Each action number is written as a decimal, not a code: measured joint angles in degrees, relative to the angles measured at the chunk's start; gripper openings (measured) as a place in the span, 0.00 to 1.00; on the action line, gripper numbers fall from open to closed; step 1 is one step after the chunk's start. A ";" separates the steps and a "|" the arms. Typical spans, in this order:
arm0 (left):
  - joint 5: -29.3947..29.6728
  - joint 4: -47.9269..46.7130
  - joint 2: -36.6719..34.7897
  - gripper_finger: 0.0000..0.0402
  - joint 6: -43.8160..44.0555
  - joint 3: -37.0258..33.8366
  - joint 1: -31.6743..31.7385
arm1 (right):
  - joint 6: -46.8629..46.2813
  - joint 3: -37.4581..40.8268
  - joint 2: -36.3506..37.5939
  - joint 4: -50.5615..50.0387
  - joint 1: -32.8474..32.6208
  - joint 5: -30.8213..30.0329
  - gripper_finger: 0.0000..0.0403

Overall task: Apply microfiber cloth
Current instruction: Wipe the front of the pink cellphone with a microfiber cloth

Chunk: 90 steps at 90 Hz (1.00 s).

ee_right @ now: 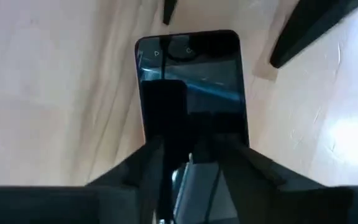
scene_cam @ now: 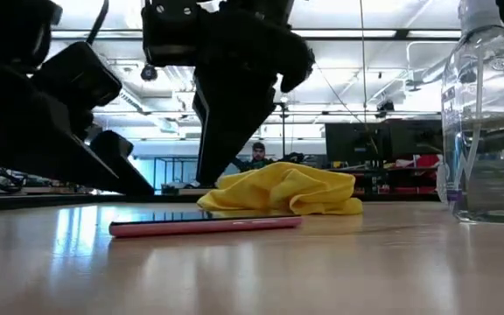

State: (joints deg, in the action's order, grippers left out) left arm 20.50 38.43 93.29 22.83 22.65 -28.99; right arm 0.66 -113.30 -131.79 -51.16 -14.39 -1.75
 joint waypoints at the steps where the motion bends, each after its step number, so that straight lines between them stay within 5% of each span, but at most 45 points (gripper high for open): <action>1: 0.10 -0.31 0.19 0.77 0.24 0.42 -0.06 | -0.14 0.00 0.01 0.00 0.00 -0.01 0.44; 40: 10.51 -19.95 10.64 0.78 6.45 16.49 -2.30 | -6.11 0.04 1.84 -10.77 -0.37 -7.79 0.86; 90: 13.36 -28.56 5.07 0.78 8.06 18.32 -4.81 | -7.11 -1.75 1.93 -14.21 -1.33 -9.32 0.89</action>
State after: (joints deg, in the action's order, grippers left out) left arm 33.86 9.87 98.36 30.89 40.97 -33.80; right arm -6.45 -115.05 -129.86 -65.37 -15.72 -11.07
